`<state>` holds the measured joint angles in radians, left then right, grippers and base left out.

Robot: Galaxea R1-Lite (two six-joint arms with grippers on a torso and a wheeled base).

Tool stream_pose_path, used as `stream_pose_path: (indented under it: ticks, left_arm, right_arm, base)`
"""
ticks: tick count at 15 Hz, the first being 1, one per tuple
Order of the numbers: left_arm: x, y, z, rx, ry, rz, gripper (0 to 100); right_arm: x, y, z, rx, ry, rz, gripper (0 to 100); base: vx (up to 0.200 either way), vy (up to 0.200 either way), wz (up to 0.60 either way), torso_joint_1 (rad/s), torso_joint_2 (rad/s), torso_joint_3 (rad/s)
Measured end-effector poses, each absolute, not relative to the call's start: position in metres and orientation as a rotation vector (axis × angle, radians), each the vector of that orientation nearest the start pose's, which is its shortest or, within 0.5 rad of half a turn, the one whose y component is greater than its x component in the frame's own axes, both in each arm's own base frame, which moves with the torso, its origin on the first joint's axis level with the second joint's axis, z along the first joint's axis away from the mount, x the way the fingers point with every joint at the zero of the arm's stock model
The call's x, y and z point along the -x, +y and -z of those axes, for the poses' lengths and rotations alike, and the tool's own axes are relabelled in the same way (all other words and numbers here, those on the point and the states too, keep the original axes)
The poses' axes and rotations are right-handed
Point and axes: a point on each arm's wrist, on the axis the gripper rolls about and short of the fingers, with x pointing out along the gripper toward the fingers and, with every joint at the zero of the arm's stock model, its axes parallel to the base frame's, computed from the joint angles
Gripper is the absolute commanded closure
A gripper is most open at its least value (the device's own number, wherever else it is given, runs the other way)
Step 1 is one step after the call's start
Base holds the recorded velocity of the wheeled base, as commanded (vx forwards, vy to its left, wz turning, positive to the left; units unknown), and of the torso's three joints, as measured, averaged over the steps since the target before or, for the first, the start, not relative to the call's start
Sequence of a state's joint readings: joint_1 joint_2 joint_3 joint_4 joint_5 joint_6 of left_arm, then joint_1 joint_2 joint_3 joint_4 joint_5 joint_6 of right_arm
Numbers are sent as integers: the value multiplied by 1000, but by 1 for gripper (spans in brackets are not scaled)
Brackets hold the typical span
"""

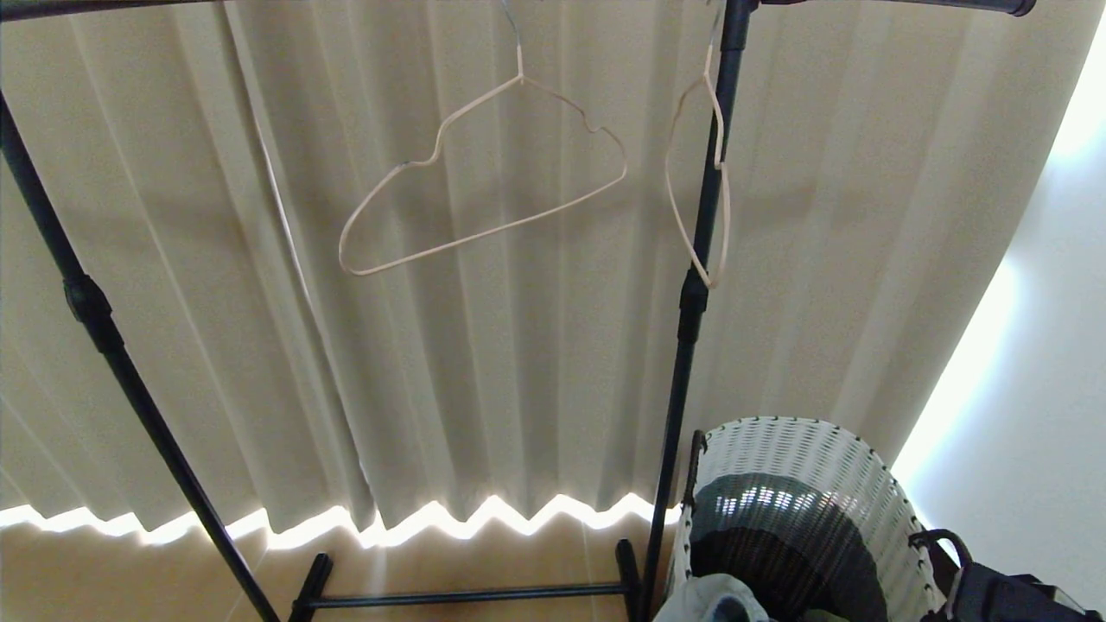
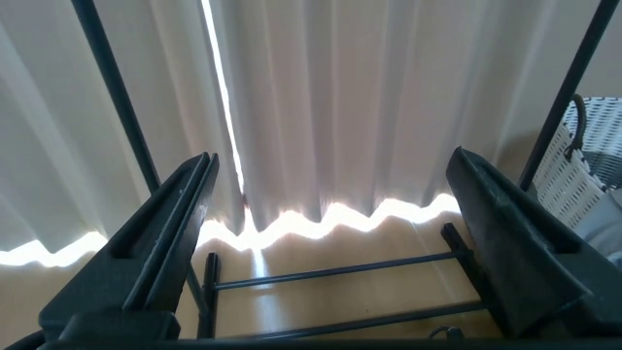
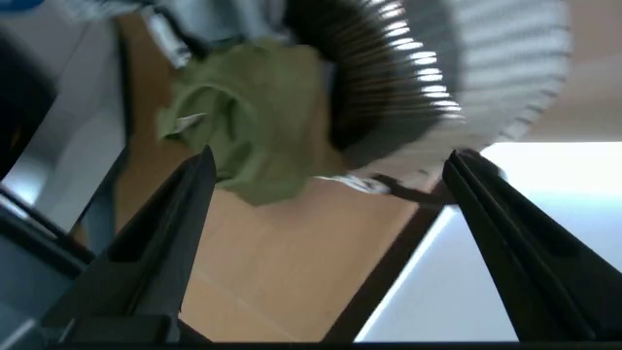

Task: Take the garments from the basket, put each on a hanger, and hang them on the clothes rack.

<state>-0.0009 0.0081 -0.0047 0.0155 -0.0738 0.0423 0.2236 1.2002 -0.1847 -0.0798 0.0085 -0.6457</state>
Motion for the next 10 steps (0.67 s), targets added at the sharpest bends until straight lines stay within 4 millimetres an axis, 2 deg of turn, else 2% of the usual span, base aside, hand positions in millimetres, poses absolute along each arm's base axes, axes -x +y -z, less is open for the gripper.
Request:
stream_pose_path:
  ticks: [3,6,10]
  left_arm:
    - [23,-2,-75,-38,18,72,0]
    - [23,-2,-75,-37,18,72,0]
    - [23,-2,-75,-37,18,72,0]
  right_arm:
    - [-124,35,-74,727,890,-571,0]
    - [-130,39,-63,751,958,-590,0]
    - [-142,41,-54,798,1017,-534,0]
  base:
    - [0,0,0,0,0,0]
    - [0,0,0,0,0,0]
    - [0,0,0,0,0,0]
